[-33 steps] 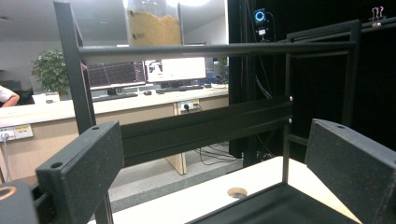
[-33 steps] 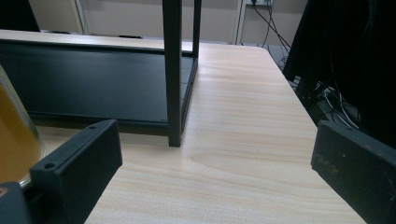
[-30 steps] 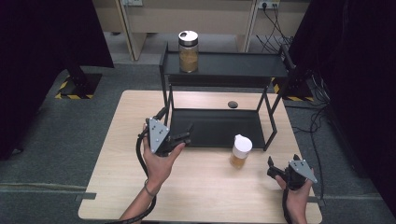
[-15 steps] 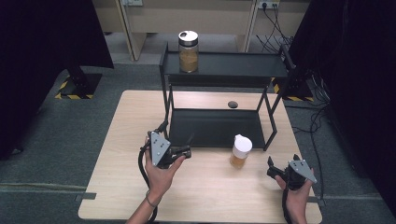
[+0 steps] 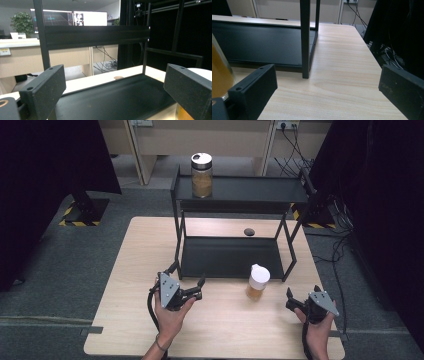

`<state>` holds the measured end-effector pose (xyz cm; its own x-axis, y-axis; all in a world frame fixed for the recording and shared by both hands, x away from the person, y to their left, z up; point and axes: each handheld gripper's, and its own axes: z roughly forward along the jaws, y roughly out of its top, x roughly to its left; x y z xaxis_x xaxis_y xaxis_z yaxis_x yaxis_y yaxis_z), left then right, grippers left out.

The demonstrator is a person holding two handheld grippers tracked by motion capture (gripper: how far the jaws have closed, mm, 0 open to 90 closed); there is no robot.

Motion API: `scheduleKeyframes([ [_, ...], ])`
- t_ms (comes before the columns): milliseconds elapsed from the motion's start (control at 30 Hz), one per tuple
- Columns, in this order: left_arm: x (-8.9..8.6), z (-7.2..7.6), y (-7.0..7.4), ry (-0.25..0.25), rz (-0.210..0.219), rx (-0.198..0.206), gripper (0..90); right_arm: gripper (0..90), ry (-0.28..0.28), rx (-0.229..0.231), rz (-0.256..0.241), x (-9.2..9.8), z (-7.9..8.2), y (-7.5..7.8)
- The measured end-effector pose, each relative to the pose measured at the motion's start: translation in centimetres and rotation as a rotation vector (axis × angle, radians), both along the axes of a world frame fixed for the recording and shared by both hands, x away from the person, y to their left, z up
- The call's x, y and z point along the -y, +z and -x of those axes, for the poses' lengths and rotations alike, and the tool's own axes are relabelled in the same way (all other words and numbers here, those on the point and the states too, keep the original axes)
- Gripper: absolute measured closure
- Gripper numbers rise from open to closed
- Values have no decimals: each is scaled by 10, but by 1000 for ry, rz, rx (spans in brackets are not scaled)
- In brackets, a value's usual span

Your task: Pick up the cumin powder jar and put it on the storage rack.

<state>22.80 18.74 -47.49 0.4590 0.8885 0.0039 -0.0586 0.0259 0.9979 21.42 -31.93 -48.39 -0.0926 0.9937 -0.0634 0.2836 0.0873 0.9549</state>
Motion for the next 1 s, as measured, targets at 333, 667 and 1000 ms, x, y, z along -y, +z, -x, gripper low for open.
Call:
scheduleKeyframes([
  [333, -3, 4, -16, 6, -16, -30, 24, 21, 0, 0, 2, 0, 0, 0],
  [667, -7, 6, -33, 7, -40, -98, 22, 20, 3, 0, 0, 0, 0, 0],
  [1000, -10, 3, -40, 16, -40, -140, 23, 20, 6, 0, 1, 1, 0, 0],
])
